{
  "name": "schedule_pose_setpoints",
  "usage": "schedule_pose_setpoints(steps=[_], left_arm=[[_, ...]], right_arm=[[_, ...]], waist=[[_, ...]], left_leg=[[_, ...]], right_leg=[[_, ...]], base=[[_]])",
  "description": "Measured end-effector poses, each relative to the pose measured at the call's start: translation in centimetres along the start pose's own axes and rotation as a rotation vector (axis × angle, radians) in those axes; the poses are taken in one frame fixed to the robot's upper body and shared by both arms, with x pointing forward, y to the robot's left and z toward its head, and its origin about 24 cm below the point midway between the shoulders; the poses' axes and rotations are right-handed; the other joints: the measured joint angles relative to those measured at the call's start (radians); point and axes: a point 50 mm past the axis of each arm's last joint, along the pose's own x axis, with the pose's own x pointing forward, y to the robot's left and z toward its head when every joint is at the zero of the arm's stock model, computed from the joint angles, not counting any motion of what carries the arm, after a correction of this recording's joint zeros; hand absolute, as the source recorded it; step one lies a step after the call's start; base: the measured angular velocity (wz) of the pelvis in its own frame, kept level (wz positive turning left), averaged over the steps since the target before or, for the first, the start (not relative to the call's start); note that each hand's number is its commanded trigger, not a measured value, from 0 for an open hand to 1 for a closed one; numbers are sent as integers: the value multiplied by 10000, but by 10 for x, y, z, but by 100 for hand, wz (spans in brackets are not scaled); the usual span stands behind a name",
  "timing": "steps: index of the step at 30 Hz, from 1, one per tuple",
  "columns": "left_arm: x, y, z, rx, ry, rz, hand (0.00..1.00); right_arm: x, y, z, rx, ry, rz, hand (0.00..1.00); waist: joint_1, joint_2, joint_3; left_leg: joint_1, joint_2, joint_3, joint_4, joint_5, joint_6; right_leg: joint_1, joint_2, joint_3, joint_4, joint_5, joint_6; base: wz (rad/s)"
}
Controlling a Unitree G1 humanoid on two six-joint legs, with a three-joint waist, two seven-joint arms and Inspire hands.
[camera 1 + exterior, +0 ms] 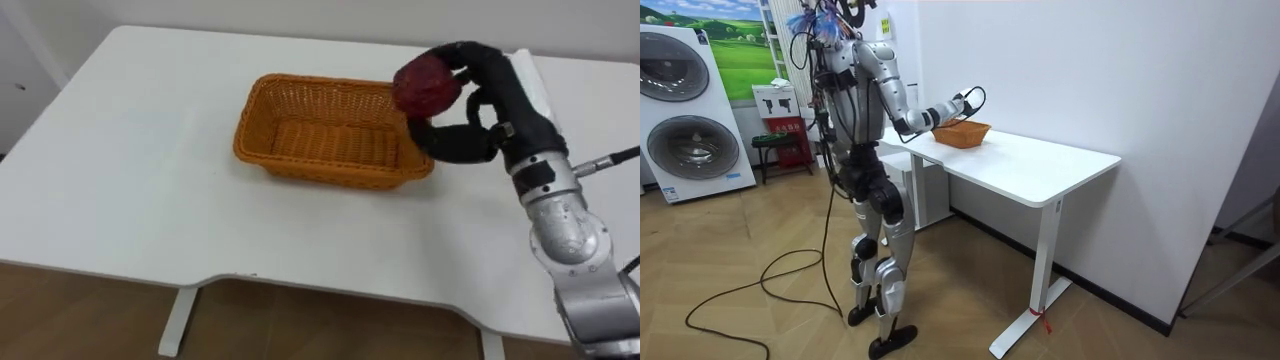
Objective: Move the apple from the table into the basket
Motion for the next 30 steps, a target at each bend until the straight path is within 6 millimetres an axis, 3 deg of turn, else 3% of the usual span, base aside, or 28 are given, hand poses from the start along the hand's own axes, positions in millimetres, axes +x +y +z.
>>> schedule_pose_setpoints(steps=[8,10,23,28,30], left_arm=[[2,-4,9,334,-183,-280,0],[2,-4,9,331,-202,-270,0],[2,-6,8,96,-161,-173,0],[1,-4,3,-87,-69,-26,0],[0,-3,2,-149,-118,25,0]], right_arm=[[6,11,7,23,-74,957,0],[6,11,7,26,-77,990,0],[6,9,2,411,151,645,0],[6,-9,-2,792,199,-627,0],[4,-29,-4,962,126,-1892,0]], waist=[[329,-238,15],[434,-307,56],[318,-288,141],[104,-280,139],[51,-289,116]], left_leg=[[7,0,-121,-36,2,-1],[-2,-6,-130,-62,2,-1],[-36,-11,-220,-104,2,-1],[-91,-13,-212,-75,2,-2],[-92,-17,-199,-66,2,-2]], right_leg=[[0,13,42,-52,0,0],[42,12,46,-166,1,1],[32,7,-118,-182,1,2],[10,-7,-217,-169,1,2],[8,-8,-220,-168,1,3]], base=[[3],[0],[2],[2],[0]])
